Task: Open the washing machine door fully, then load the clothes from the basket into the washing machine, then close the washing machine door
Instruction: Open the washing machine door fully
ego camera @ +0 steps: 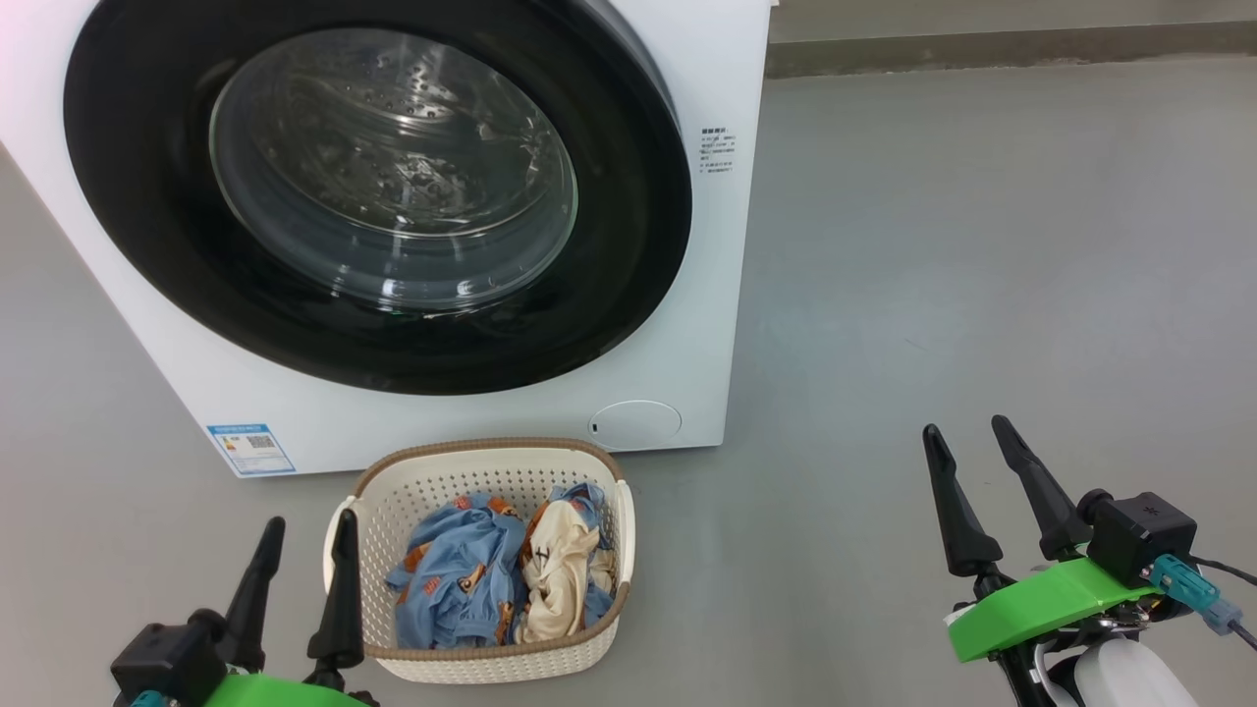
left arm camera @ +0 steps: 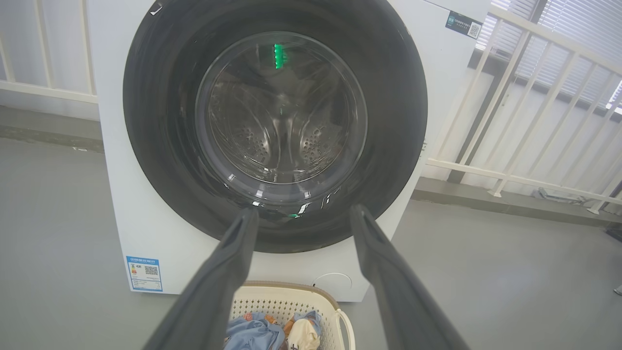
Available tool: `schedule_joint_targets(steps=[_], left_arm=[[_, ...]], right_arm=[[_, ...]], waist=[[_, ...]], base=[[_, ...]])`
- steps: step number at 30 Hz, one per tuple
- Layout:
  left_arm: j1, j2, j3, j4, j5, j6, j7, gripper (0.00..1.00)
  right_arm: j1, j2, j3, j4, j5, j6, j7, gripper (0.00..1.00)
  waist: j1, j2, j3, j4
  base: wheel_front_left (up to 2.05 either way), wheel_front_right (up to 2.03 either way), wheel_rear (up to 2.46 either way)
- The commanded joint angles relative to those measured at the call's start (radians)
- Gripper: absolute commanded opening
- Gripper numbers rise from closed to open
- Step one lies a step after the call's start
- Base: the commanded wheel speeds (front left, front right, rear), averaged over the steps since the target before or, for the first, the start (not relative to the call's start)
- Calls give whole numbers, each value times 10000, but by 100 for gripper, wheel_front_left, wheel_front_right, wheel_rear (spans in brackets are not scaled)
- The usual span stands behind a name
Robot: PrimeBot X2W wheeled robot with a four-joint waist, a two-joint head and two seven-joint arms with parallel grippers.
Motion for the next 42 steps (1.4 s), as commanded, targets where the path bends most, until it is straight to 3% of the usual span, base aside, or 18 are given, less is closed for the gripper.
schedule_joint_targets(steps=[1,22,33,35,36,38,41,42], left_arm=[[-444,163,326,-166,-33,-23,-67,100],[-405,177,286,-227,-42,-23,-67,100],[-497,267,109,-514,-357,-23,-67,100],[-551,316,46,-537,-392,-23,-67,100],[-583,349,12,-549,-404,-23,-67,100],[-661,418,-39,-581,-433,-23,-67,100],[-781,503,-105,-657,-496,-23,-67,100],[-811,535,-97,-689,-499,-23,-67,100]], right_arm=[[-397,-74,181,-188,61,56,-122,100],[-343,-54,121,158,106,56,-122,100],[-1086,-419,167,577,296,56,-122,100],[-1302,-475,130,642,408,56,-122,85],[-1410,-510,104,674,463,56,-122,69],[-1626,-583,43,737,592,56,-122,45],[-1953,-679,-12,857,875,56,-122,18],[-2076,-723,-9,907,987,56,-122,0]], waist=[[0,-1,-1,9],[0,-1,139,118],[0,-1,574,258],[0,-1,700,323],[0,-1,763,363],[0,-1,893,453],[0,-1,1103,594],[0,-1,1176,632]], base=[[0,0,0],[0,0,0],[0,0,0],[0,0,0],[0,0,0],[0,0,0],[0,0,0],[0,0,0]])
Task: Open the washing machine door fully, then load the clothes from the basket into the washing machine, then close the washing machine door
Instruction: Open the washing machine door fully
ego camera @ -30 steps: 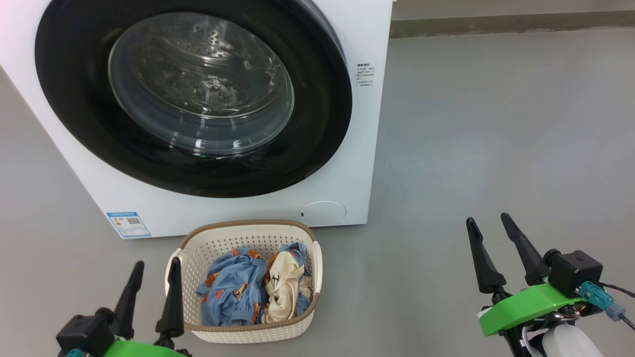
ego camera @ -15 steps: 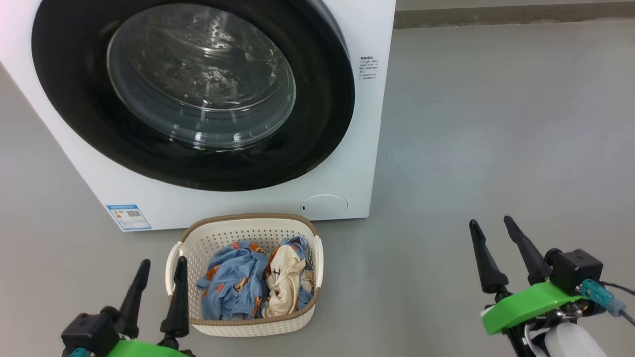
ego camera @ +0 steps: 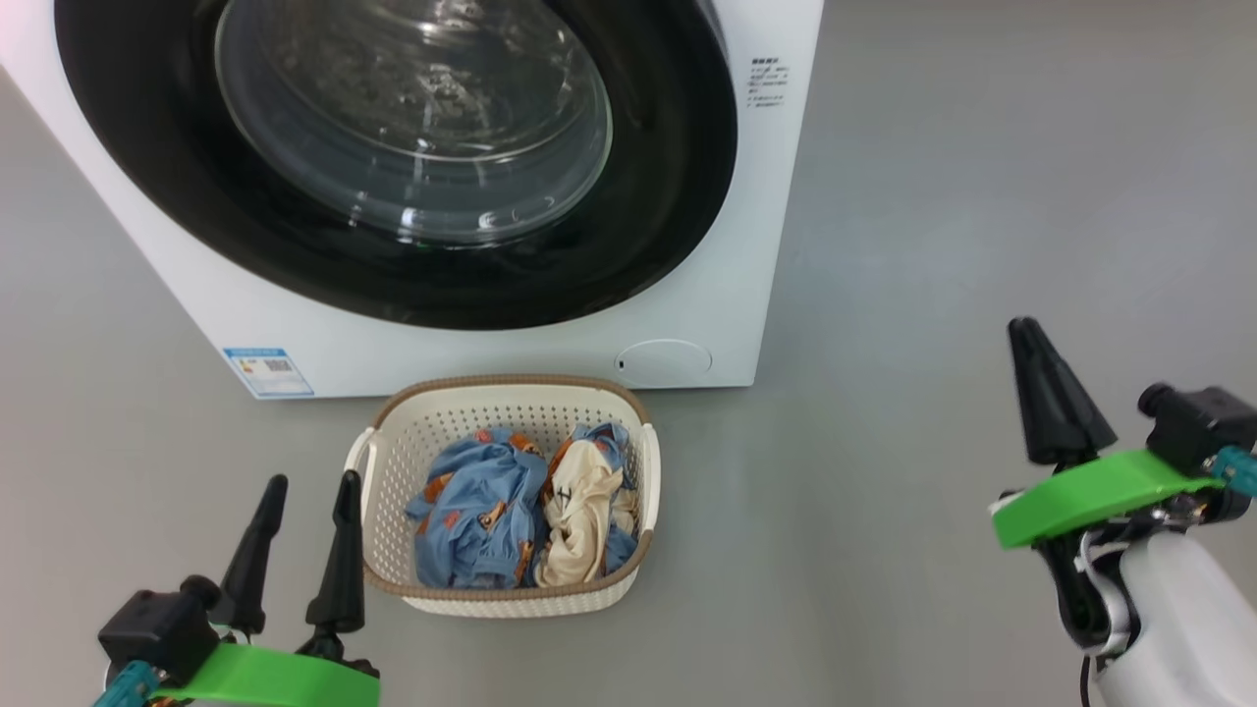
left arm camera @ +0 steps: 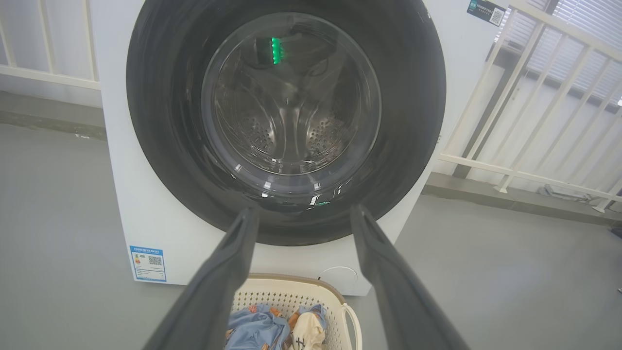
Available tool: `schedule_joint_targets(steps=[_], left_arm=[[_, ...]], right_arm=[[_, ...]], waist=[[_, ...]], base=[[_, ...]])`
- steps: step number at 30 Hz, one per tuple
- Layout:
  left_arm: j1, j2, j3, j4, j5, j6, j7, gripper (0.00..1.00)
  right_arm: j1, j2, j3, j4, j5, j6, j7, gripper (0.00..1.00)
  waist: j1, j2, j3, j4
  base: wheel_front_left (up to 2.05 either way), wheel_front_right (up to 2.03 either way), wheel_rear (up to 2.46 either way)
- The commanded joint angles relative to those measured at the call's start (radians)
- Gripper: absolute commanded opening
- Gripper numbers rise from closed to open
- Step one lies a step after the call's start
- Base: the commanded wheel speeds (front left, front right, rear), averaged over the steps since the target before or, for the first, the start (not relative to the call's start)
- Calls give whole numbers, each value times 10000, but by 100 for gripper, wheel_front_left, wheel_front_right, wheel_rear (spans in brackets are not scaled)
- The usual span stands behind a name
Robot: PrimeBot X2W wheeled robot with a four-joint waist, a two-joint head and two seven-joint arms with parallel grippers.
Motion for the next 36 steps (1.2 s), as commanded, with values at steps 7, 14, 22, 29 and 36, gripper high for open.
schedule_joint_targets(steps=[7,14,22,29,36], left_arm=[[-470,421,450,-534,34,-23,-67,100],[-591,483,450,-688,47,-23,-67,100],[-769,458,449,-761,39,-23,-67,100],[-996,386,548,-817,-179,-23,-67,100],[-1302,355,469,-924,-299,-23,-67,100]], right_arm=[[-1420,-391,224,387,1526,56,-120,0],[-2791,-895,498,882,3981,56,-40,0],[-3858,-1243,564,1002,7280,56,1035,0],[-4853,-1447,246,1091,9772,56,2210,0],[-5888,-1434,-17,1690,11137,56,3504,0]], waist=[[-1,0,651,305],[-1,0,1141,527],[-1,0,1599,869],[-1,0,2113,1214],[-1,0,2566,1514]], base=[[0,0,0],[0,0,0],[0,0,0],[0,0,0],[0,0,0]])
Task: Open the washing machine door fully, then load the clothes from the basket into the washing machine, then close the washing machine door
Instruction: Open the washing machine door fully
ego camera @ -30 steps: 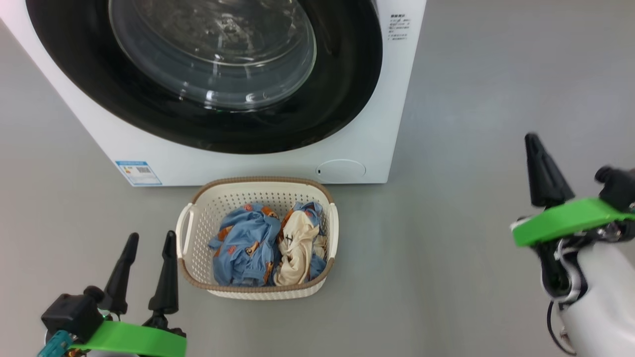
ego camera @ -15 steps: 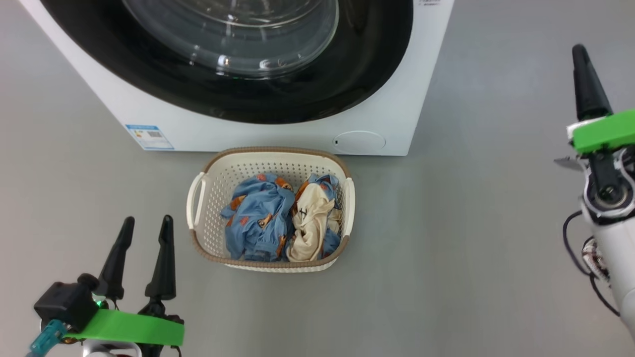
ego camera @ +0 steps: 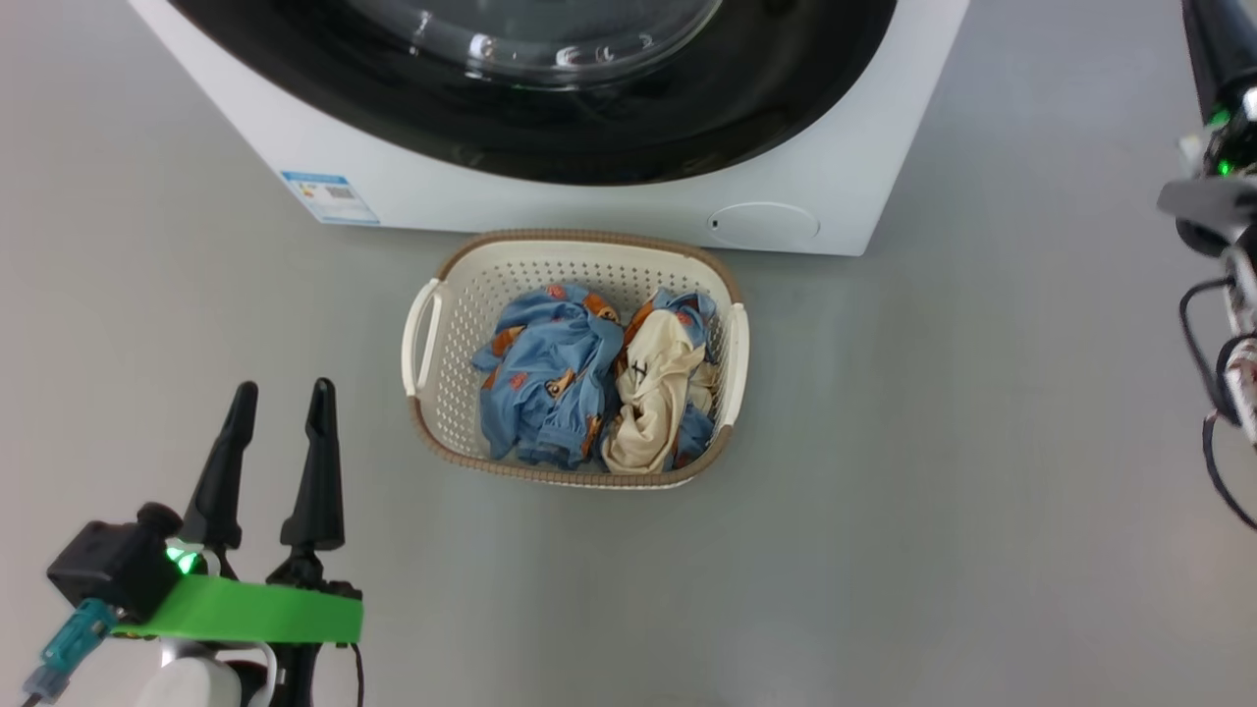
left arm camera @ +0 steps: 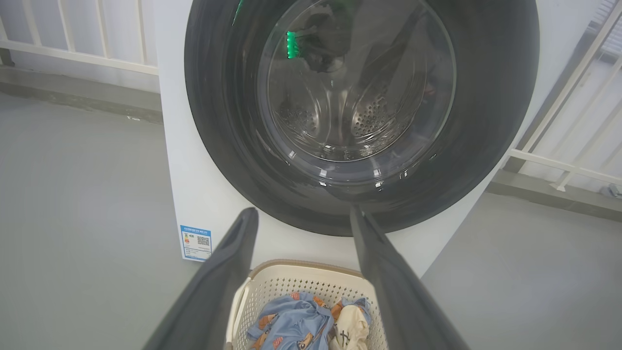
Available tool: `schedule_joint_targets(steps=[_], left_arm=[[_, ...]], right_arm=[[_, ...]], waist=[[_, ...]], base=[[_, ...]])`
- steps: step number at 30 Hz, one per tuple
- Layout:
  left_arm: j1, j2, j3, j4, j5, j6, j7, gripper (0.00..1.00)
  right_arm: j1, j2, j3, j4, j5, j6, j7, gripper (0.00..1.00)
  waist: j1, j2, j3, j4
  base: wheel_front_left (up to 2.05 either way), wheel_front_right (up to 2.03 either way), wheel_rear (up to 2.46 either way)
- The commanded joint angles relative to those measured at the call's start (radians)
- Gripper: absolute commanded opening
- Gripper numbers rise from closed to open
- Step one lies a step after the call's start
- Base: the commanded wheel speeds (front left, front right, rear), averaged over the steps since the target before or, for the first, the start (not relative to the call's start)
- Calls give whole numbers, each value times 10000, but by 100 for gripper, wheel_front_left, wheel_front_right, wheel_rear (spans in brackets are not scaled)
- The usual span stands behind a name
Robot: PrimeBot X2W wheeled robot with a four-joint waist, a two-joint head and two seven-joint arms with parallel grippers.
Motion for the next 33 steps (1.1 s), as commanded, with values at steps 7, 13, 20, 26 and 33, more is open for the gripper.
schedule_joint_targets(steps=[7,13,20,26,33], left_arm=[[-480,191,321,-340,-135,-23,-65,100],[-630,92,244,-373,-196,-23,-65,100],[-907,-30,177,-343,-293,-23,-65,100],[-1091,-256,128,-282,-369,-23,-65,100],[-1118,-357,265,-266,-397,-23,-65,100]], right_arm=[[-1396,-50,-77,546,1013,56,1722,0],[-2407,-4,126,1221,1164,56,2687,0],[-3445,181,507,1778,1057,56,3464,0],[-4102,369,554,2198,1179,56,3912,0],[-4654,471,579,2486,1151,56,4057,0]], waist=[[-1,-1,699,503],[-1,-1,1127,689],[-1,-1,1599,878],[-1,-1,1827,1120],[-1,-1,1978,1329]], base=[[0,0,0],[0,0,0],[0,0,0],[0,0,0],[0,0,0]])
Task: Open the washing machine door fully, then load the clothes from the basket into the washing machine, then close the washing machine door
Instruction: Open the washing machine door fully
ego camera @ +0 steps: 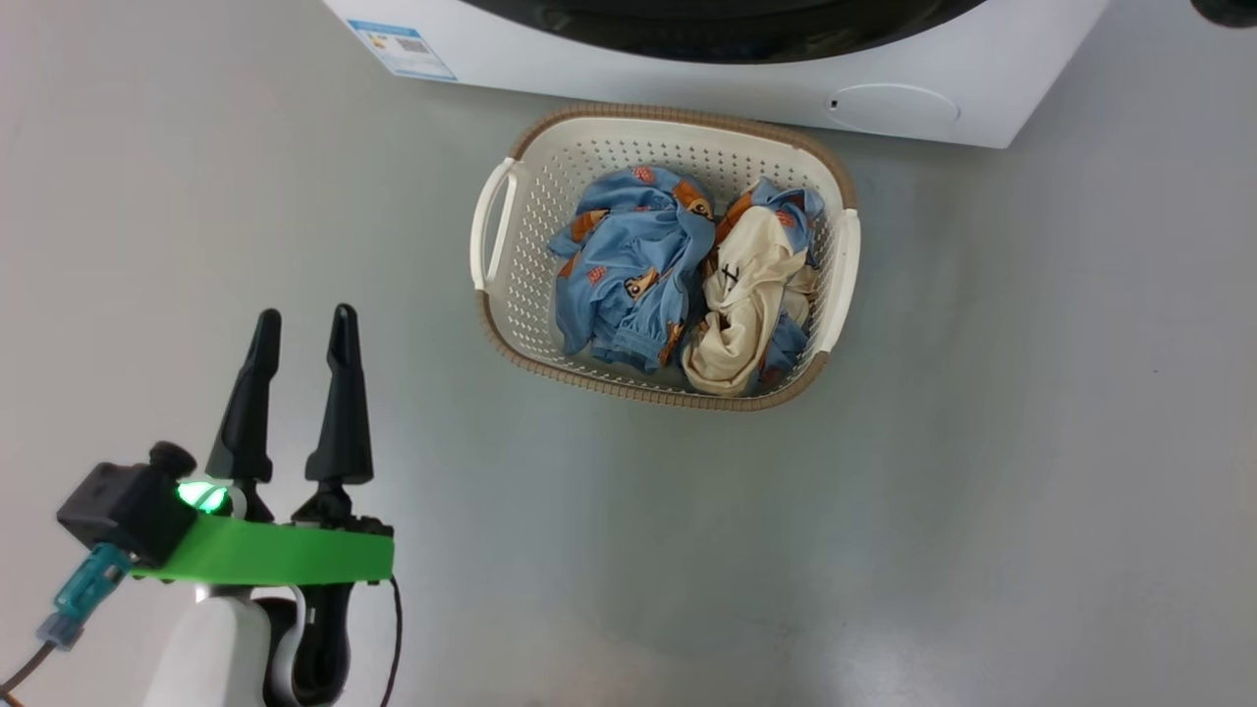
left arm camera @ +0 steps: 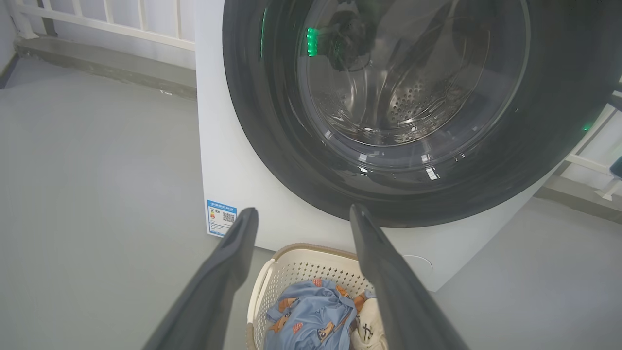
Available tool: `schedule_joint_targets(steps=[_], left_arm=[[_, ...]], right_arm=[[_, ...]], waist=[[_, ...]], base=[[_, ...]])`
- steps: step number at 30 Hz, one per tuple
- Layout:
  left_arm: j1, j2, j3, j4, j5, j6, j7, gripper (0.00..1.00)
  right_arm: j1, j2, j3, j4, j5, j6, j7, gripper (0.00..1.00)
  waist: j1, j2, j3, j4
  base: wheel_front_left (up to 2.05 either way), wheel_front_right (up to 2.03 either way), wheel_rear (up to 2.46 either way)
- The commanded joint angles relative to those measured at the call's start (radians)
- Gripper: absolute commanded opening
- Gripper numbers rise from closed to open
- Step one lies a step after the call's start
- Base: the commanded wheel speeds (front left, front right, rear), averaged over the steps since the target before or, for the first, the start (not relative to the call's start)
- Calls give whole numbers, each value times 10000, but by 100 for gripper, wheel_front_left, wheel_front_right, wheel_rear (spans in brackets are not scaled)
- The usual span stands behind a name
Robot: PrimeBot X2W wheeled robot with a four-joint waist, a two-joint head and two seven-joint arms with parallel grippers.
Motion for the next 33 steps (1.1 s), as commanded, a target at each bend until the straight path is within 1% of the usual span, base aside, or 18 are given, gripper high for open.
schedule_joint_targets(steps=[1,10,16,23,33], left_arm=[[-130,234,376,-162,-39,-21,-65,100],[-208,48,384,-116,-104,-21,-65,100],[-157,-19,461,-55,-67,-21,-65,100],[-125,-33,521,-8,-7,-21,-65,100],[290,105,432,220,111,-21,-65,100]], right_arm=[[-247,215,55,-215,184,58,63,0],[-896,257,175,260,-7,58,204,0],[-812,363,319,490,-75,58,473,0],[26,590,426,365,-13,58,861,0],[1852,814,429,-29,215,58,1428,0]], waist=[[-1,0,69,78],[-1,0,248,363],[-1,0,163,365],[-1,0,-319,108],[-1,0,-1502,-164]], base=[[0,0,0],[0,0,0],[0,0,0],[0,0,0],[0,0,0]])
